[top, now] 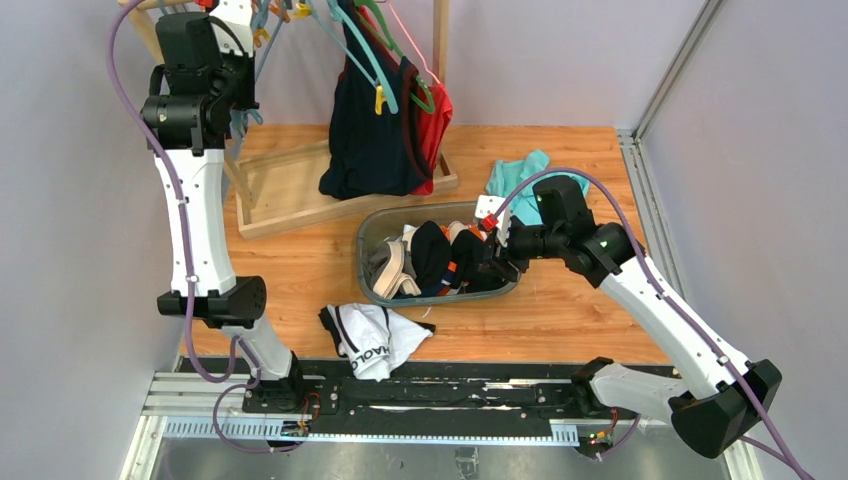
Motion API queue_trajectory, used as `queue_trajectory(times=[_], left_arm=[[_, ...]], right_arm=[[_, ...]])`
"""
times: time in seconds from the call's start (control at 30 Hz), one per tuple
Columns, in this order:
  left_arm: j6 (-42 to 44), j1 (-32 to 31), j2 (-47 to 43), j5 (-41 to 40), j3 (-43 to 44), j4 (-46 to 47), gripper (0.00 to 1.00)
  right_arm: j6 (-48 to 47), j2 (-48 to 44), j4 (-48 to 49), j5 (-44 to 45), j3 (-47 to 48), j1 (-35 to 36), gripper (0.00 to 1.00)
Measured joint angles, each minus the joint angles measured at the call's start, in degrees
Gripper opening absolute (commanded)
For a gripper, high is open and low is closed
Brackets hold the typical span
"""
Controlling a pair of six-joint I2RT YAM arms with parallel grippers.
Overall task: Remove the underwear clipped to the hanger
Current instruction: Place the hanger at the clothesline.
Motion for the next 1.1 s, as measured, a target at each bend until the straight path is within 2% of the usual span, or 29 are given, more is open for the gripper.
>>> queue_trajectory(times=[0.3,0.47,0.77,0.93,1.1], left_arm=[[-1.4,0.3,2.3,1.9,0.1,0.6,0.01],[-1.4,0.3,0.2,2.2,-4.3,3.0,0.26],[-1.1,0.4,-5.6,2.2,-14.2,7.6,0.59],[-0.7,0.4,-11.5,3.4,-20.1,9.8,0.72],[-0.2,0.4,-20.0,5.9,-28.8,12.2,0.78]], right_arm=[[0.0,0.0,0.0,0.0,0.0,0.0,0.55],[0.0,0.0,0.0,0.0,-0.1,0.0,0.55],[-0.1,0.0,0.0,0.0,-0.4,0.0,0.55],[-0.1,0.1,0.0,0.0,-0.5,0.0,0.55],[-0.1,1.0,0.0,-0.7,-0.8,0.0,0.55]])
